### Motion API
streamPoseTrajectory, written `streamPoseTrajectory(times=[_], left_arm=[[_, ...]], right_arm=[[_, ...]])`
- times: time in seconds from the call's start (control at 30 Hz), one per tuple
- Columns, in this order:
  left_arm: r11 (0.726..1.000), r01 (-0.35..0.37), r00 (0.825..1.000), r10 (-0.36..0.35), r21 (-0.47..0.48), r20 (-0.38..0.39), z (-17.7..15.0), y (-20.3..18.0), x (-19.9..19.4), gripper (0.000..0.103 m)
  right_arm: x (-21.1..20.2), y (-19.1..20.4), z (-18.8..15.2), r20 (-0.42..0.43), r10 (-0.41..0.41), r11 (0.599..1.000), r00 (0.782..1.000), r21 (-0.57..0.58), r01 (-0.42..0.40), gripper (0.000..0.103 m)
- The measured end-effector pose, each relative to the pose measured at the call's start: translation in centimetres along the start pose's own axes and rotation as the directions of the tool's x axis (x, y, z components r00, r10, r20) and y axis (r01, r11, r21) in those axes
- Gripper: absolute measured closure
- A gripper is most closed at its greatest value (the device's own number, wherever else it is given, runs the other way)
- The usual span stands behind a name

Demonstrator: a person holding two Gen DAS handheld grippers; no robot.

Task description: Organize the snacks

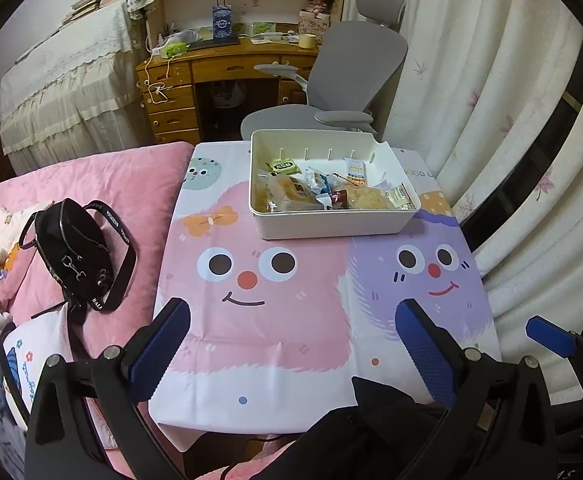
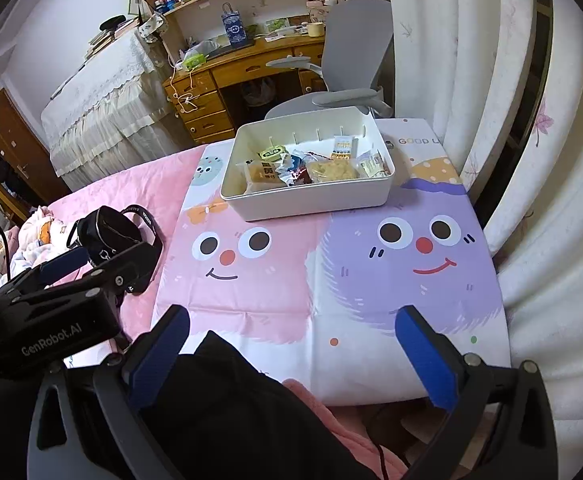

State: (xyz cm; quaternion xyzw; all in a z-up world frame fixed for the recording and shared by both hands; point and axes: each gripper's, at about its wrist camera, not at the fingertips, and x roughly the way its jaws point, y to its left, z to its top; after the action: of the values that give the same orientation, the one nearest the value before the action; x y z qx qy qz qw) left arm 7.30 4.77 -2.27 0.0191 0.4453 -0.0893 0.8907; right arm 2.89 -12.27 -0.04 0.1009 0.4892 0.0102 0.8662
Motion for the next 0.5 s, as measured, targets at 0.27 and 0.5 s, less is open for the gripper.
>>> streamPoseTrajectory(times=[0.27, 0.5], left_arm=[[1.000, -0.015, 1.000, 0.015, 0.000, 0.007, 0.12, -0.51, 0.03, 0.001], [0.999, -0.032, 0.999, 0.032, -0.010, 0.002, 0.69, -0.88, 0.78, 0.001]], right_arm=[[-0.05, -0.39, 0.41, 0.012, 0.000, 1.000, 1.000, -0.009, 0.000, 0.000], [0.35, -0.89, 0.99, 0.001, 0.007, 1.000, 1.000, -0.017, -0.007, 0.000]])
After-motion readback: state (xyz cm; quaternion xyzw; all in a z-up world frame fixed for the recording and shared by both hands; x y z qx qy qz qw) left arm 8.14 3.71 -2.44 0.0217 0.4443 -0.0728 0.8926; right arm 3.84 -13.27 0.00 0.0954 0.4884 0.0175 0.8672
